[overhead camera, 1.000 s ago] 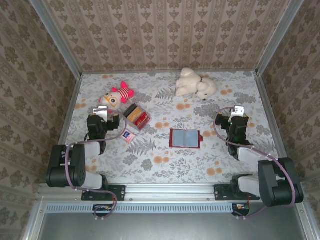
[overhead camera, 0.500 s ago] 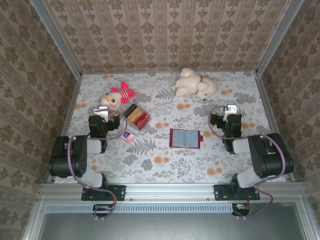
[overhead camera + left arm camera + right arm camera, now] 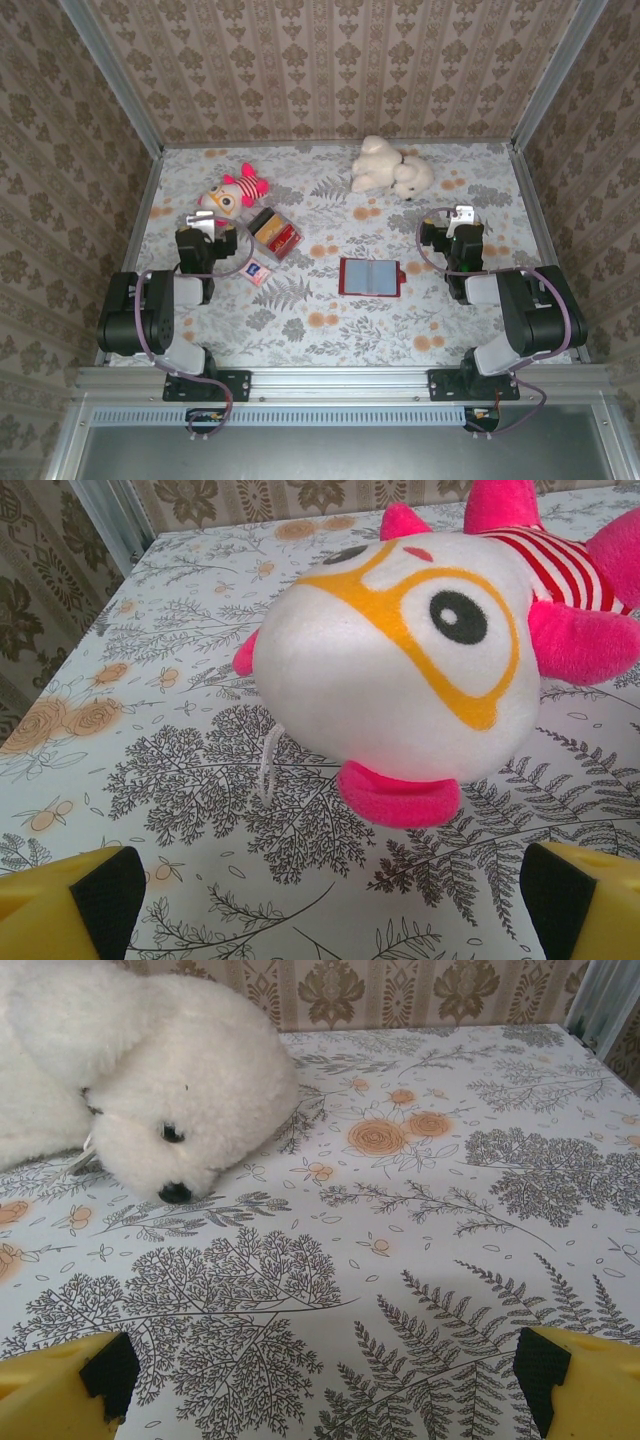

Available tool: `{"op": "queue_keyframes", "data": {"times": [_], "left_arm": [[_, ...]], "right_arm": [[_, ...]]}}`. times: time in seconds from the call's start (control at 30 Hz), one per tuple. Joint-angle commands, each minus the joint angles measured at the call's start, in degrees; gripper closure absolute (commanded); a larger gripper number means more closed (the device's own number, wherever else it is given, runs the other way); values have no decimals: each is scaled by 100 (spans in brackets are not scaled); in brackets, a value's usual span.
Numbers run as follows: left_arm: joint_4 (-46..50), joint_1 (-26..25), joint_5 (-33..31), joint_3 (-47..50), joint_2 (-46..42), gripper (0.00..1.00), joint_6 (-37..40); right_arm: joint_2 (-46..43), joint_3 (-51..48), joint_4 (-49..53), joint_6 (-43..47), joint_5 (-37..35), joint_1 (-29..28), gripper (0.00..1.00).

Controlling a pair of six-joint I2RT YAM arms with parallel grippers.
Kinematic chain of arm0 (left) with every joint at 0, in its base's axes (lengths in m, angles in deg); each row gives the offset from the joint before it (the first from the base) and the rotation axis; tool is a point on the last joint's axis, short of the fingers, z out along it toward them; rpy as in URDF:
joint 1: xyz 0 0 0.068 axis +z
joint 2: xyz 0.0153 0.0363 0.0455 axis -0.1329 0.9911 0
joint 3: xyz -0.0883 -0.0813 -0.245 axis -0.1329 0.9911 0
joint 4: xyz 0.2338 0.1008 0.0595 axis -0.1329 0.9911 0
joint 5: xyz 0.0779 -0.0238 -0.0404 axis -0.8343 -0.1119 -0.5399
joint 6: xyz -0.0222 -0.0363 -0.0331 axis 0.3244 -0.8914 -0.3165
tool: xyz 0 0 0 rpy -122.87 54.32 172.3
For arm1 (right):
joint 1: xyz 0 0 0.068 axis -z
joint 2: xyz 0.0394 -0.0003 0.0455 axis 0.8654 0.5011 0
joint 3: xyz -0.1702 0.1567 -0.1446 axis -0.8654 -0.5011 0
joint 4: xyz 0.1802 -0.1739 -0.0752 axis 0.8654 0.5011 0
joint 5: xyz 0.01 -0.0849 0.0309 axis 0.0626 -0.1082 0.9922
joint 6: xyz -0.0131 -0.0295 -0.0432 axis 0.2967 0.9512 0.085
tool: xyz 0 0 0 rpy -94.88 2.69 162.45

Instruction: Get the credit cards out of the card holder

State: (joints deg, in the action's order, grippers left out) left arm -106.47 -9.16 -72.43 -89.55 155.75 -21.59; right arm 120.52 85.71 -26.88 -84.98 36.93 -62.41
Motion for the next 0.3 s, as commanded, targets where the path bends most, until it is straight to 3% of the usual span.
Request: {"op": "queue_keyframes", "data": {"times": [0.0, 0.27], "left_arm": [[-8, -33, -31, -186, 51, 0, -17], [-4, -24, -14, -182, 52, 0, -8]], "right_arm": [[43, 105, 12, -29, -84, 36, 0], [28, 88, -22, -29, -83, 35, 0]]}}
